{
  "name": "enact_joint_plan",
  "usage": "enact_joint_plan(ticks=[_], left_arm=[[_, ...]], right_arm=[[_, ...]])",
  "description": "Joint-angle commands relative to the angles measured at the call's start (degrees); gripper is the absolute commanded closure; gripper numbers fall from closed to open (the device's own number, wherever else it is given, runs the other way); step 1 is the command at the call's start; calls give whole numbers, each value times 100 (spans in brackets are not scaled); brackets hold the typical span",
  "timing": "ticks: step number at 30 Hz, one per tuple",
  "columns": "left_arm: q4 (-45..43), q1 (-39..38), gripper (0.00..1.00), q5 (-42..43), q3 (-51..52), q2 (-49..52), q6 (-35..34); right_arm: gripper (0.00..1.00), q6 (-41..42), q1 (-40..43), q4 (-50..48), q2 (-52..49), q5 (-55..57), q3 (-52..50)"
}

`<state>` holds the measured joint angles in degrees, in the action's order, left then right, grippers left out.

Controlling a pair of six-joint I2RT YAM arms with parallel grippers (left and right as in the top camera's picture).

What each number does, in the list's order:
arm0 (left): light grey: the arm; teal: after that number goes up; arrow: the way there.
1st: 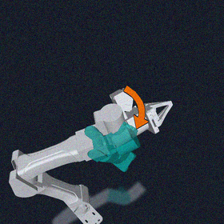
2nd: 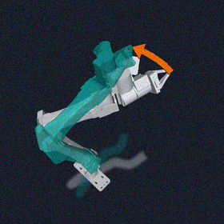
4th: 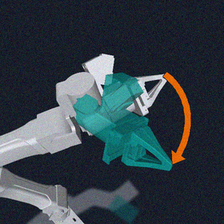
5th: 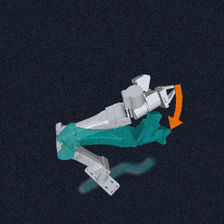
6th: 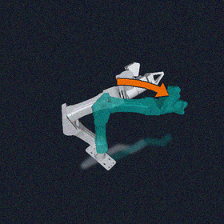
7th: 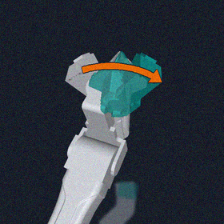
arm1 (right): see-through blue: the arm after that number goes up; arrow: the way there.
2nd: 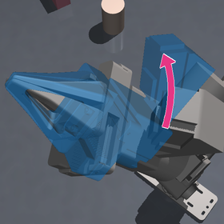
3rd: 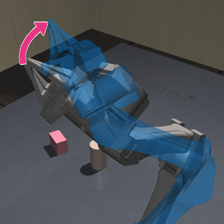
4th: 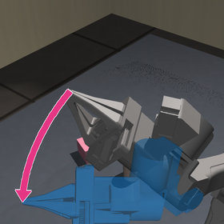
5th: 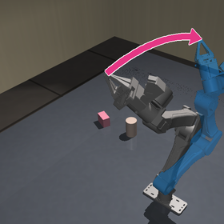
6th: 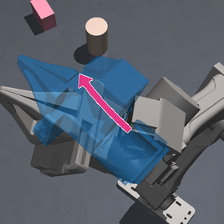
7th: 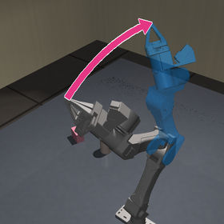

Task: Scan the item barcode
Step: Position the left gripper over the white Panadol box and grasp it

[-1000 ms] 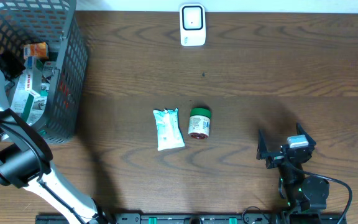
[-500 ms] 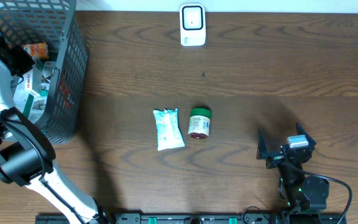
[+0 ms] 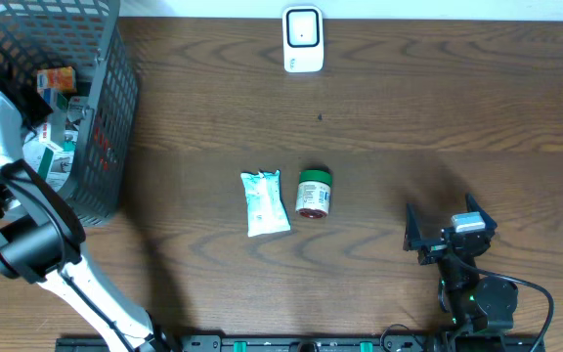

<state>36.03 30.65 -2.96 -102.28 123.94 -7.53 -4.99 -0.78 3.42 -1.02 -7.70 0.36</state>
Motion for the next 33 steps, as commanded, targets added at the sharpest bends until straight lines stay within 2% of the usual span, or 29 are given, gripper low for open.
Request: enact_joint_plan(ticks=[1, 4, 9, 10, 12, 16, 18, 23, 26, 33], left_arm=[[20, 22, 89, 402, 79, 63, -7], [85, 11, 89, 1484, 74, -28, -9], [144, -127, 88, 2179, 74, -55, -9], [138, -157, 85, 2179, 74, -55, -4], [81, -186, 63, 2173, 74, -55, -2], [37, -140, 55, 2179, 74, -55, -2], [61, -116, 45, 2181, 74, -55, 22], [144, -94, 30, 2181, 74, -55, 577], [146, -94, 27, 2208, 74, -61, 787], [192, 57, 27, 2356, 74, -59, 863]], right_arm=[[1, 22, -17, 22, 22, 13, -4], [1, 22, -17, 24, 22, 15, -4], [1, 22, -17, 24, 22, 15, -4], [1, 22, -17, 24, 22, 15, -4], [1, 22, -17, 24, 22, 15, -4], [1, 22, -17, 24, 22, 15, -4], [1, 22, -17, 24, 22, 15, -4], [1, 22, -17, 24, 22, 15, -4], [1, 22, -17, 24, 22, 13, -4], [1, 22, -17, 24, 22, 15, -4]])
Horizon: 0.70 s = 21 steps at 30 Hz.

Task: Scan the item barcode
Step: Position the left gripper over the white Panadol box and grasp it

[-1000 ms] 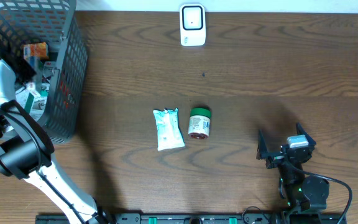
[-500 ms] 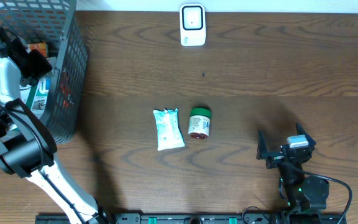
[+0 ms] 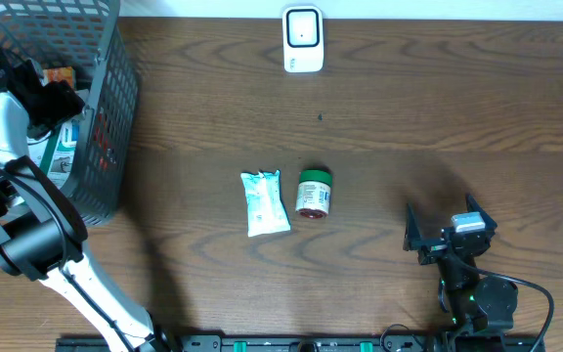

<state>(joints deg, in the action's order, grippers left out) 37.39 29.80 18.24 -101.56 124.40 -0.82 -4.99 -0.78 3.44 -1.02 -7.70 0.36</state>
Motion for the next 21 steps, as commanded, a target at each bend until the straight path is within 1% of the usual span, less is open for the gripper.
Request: enact_joint_plan(ticks=[1, 2, 4, 7, 10, 13, 16, 21], left_arm=[[79, 179, 27, 378, 2, -105, 238], [142, 284, 27, 695, 4, -92, 273], [203, 363, 27, 949, 4, -52, 275], [339, 393, 27, 1161, 11, 33, 387], [463, 385, 27, 1180, 11, 142, 404], [551, 382, 32, 1263, 11, 372, 400], [656, 382, 39, 1628, 11, 560, 402], [713, 382, 39, 1751, 11, 748, 402]], right_arm=[[1, 22, -17, 20, 22, 13, -4], [1, 22, -17, 22, 22, 15, -4], [1, 22, -17, 22, 22, 13, -4], [1, 22, -17, 22, 22, 13, -4], [1, 22, -17, 22, 22, 15, -4], [1, 22, -17, 22, 22, 15, -4], [1, 22, -17, 22, 22, 15, -4], [1, 22, -17, 22, 22, 15, -4]])
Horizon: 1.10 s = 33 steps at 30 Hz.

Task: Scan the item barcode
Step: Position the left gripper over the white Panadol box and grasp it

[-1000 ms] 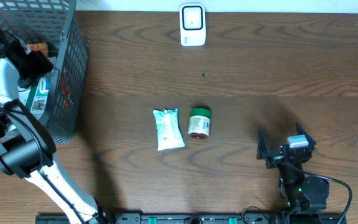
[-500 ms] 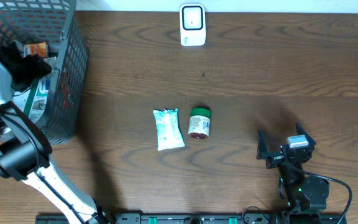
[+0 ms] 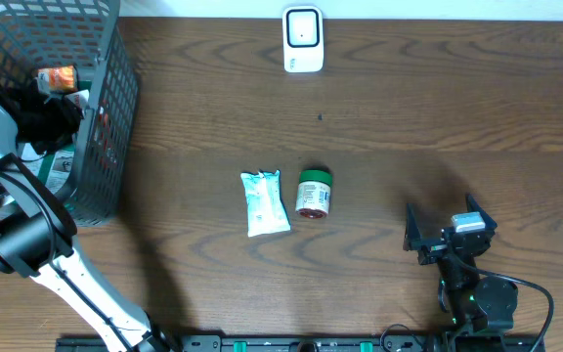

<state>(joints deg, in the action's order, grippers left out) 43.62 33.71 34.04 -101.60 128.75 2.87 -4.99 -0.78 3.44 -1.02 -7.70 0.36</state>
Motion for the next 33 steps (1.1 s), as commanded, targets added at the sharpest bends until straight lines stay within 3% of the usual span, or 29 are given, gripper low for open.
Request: enact_joint_plan(ticks=[1, 8, 15, 21, 23, 25, 28, 33], left_arm=[[103, -9, 39, 168, 15, 337, 33], [125, -20, 39, 129, 15, 372, 33], [-568, 46, 36, 11, 13, 348, -107], [-557, -199, 33, -616, 170, 413, 52], [-581, -262, 42, -476, 177, 413, 50], [-629, -317, 62, 214, 146, 372, 46], [-671, -315, 64, 817, 125, 289, -4], [-682, -321, 69, 859, 125, 168, -9]], right_arm=[[1, 22, -17, 22, 22, 13, -4], [1, 22, -17, 22, 22, 15, -4], [1, 22, -17, 22, 22, 13, -4], [1, 22, -17, 22, 22, 15, -4], [1, 22, -17, 22, 22, 15, -4], [1, 22, -17, 22, 22, 15, -4], [1, 22, -17, 20, 22, 13, -4], [1, 22, -17, 22, 22, 15, -4]])
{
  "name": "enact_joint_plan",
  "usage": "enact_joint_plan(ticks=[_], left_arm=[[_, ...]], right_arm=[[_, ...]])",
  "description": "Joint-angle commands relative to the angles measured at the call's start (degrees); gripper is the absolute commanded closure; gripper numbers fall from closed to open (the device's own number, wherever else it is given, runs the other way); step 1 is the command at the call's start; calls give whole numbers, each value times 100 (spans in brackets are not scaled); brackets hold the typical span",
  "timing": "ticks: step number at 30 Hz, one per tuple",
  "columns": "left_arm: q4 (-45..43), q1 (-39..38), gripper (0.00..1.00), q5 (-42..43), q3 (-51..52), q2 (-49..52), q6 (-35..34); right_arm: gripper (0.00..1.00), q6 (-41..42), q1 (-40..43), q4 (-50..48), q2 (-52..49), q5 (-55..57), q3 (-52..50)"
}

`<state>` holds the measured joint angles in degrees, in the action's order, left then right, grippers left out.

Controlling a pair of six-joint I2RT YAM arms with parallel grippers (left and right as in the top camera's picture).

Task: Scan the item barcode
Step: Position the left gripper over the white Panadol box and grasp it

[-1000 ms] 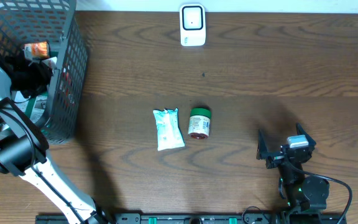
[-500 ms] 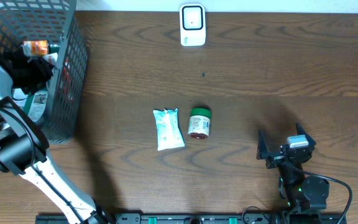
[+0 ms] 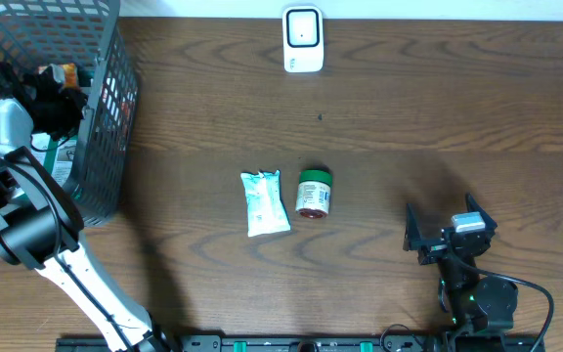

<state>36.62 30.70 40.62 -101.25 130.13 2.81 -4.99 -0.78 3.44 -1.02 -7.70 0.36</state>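
My left arm reaches into the grey wire basket (image 3: 106, 117) at the table's left. Its dark gripper (image 3: 55, 98) hangs among the packed goods, right beside a small orange item (image 3: 64, 73). The mesh and the gripper's own body hide whether its jaws hold anything. A white scanner (image 3: 302, 39) stands at the far edge in the middle. On the table lie a white and teal packet (image 3: 265, 202) and a green-lidded jar (image 3: 313, 192). My right gripper (image 3: 448, 233) rests open at the near right, holding nothing.
White and green packages (image 3: 62, 156) fill the basket's nearer part. The basket's tall mesh walls surround my left gripper. The dark wooden table (image 3: 409, 108) stretches from the scanner to the right arm's base (image 3: 482, 303).
My left gripper has shifted a little toward the basket's far side and now sits closer to the orange item. The packet, jar, scanner and right arm have not moved.
First my left arm was low in the basket among the packages. Then its dark gripper showed near the orange item, then slightly nearer the front, and now back by the orange item. Nothing has left the basket; the right arm stayed still.
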Motion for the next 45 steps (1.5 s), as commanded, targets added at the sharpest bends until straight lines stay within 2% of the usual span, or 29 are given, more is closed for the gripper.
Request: enact_joint_plan(ticks=[1, 4, 10, 22, 26, 28, 37, 38, 39, 42, 44, 45], left_arm=[[17, -22, 70, 199, 98, 42, -2], [-13, -42, 70, 164, 160, 57, 17], [-118, -157, 64, -120, 282, 74, 22], [-181, -468, 64, -118, 291, 74, 20], [-256, -437, 85, -116, 278, 33, 11], [-247, -400, 92, -81, 249, -11, -9], [-249, -205, 92, 269, 149, -586, -48], [-249, -199, 91, 251, 149, -660, -44], [-249, -199, 75, 199, 149, -691, -44], [-269, -223, 57, 107, 160, -662, 66], [-293, -256, 40, -247, 175, -590, 63], [-323, -282, 37, -476, 190, -546, 66]], right_arm=[[1, 22, -17, 22, 22, 15, -4], [1, 22, -17, 22, 22, 13, -4], [1, 22, -17, 20, 22, 15, -4], [1, 22, -17, 22, 22, 13, -4], [1, 22, -17, 22, 22, 13, -4], [1, 22, -17, 22, 22, 15, -4], [1, 22, -17, 22, 22, 15, -4], [1, 22, -17, 22, 22, 13, -4], [1, 22, -17, 22, 22, 15, -4], [1, 22, -17, 22, 22, 13, -4], [1, 22, -17, 22, 22, 15, -4], [1, 22, -17, 22, 22, 13, -4]])
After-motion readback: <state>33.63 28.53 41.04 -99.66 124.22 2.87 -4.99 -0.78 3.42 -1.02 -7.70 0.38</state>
